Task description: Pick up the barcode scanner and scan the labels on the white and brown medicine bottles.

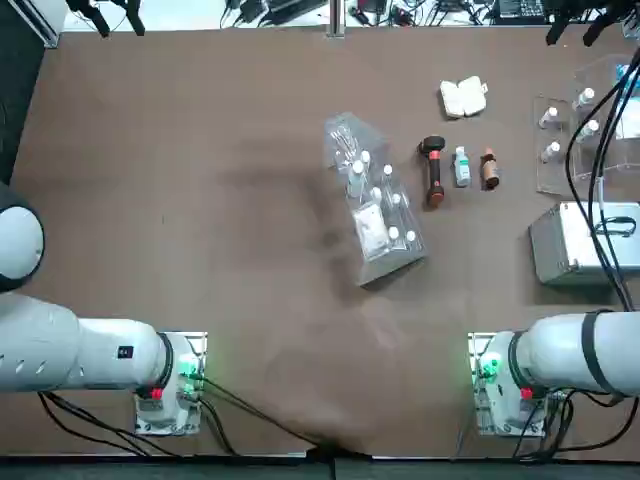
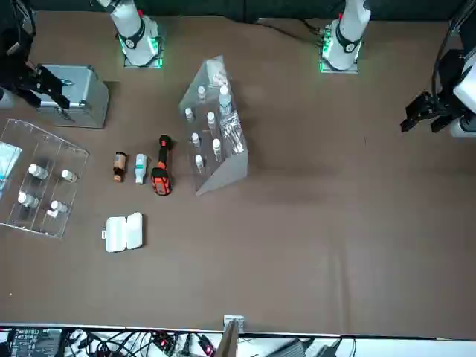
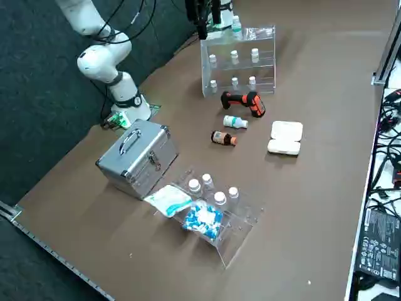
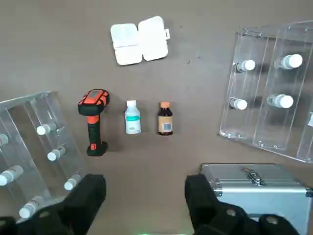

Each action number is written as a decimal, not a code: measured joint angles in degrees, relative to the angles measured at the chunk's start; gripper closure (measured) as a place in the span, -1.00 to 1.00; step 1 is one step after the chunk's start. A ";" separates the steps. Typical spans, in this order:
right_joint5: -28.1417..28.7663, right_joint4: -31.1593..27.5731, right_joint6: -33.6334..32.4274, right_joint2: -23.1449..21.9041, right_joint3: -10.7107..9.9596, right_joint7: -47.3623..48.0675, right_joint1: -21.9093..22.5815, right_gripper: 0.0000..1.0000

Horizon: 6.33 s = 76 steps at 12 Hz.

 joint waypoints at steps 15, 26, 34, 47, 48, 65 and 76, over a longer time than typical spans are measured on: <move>0.23 -2.73 -2.04 2.27 1.11 1.63 7.78 -1.00; 0.26 -25.55 23.93 2.99 1.21 5.32 16.50 -1.00; 0.25 -31.94 38.67 7.43 1.25 15.95 20.63 -1.00; 0.19 -32.31 47.03 17.36 1.22 18.97 21.37 -1.00; 0.19 -32.68 47.83 17.55 1.22 19.72 21.38 -1.00; 0.20 -34.62 55.20 21.56 1.21 23.83 21.43 -0.81; 0.19 -31.69 51.15 19.40 0.57 23.96 21.27 0.16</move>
